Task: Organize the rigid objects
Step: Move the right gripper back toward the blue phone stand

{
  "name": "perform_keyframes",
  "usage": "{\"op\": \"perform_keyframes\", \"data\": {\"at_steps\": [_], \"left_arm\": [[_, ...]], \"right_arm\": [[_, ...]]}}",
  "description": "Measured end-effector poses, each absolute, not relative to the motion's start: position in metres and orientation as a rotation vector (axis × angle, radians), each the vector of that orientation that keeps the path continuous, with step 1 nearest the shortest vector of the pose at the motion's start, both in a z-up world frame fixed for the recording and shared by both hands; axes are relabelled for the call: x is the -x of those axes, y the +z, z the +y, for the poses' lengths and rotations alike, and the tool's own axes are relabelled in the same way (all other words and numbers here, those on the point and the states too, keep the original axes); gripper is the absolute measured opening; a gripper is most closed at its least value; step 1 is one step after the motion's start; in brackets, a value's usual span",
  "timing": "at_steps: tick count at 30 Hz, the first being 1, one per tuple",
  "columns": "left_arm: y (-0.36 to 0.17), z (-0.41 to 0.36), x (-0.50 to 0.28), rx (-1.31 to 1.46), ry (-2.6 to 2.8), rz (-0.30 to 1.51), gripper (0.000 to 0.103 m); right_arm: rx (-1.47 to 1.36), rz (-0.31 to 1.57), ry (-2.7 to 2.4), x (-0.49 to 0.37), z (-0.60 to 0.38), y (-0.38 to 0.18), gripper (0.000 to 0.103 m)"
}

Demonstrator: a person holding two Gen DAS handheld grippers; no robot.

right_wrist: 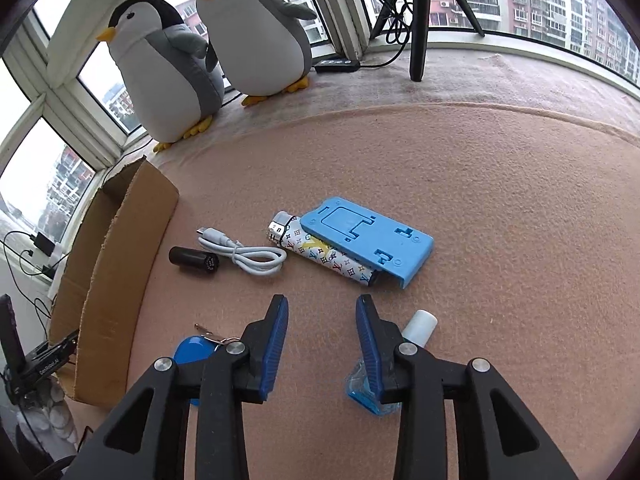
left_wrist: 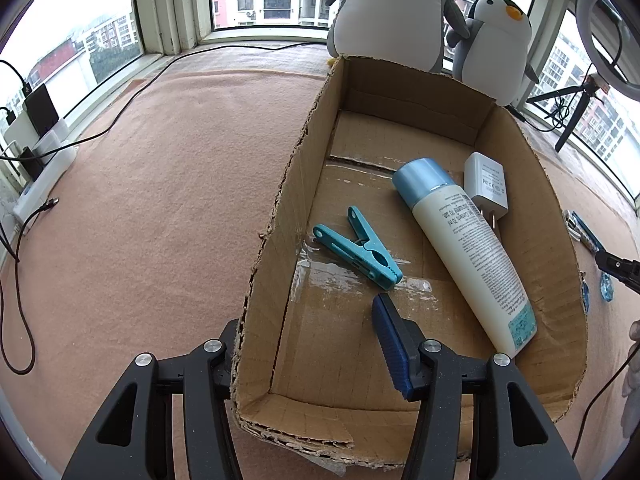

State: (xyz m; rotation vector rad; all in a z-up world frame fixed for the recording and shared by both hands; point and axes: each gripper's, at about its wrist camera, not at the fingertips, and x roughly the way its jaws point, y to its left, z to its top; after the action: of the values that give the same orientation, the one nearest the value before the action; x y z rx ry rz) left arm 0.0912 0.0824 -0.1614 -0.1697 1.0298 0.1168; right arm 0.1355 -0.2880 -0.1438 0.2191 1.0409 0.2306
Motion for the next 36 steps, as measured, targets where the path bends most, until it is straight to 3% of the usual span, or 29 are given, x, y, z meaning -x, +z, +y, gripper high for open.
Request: {"op": "perform_keyframes", "data": {"at_steps": [36], "left_arm": [[-0.163,0.083,-0.09,0.185,0.113,1.028,0.057]], "right_arm": [[-0.231,1.092,0.12,-0.24,-0.295,-0.139,0.032]]}}
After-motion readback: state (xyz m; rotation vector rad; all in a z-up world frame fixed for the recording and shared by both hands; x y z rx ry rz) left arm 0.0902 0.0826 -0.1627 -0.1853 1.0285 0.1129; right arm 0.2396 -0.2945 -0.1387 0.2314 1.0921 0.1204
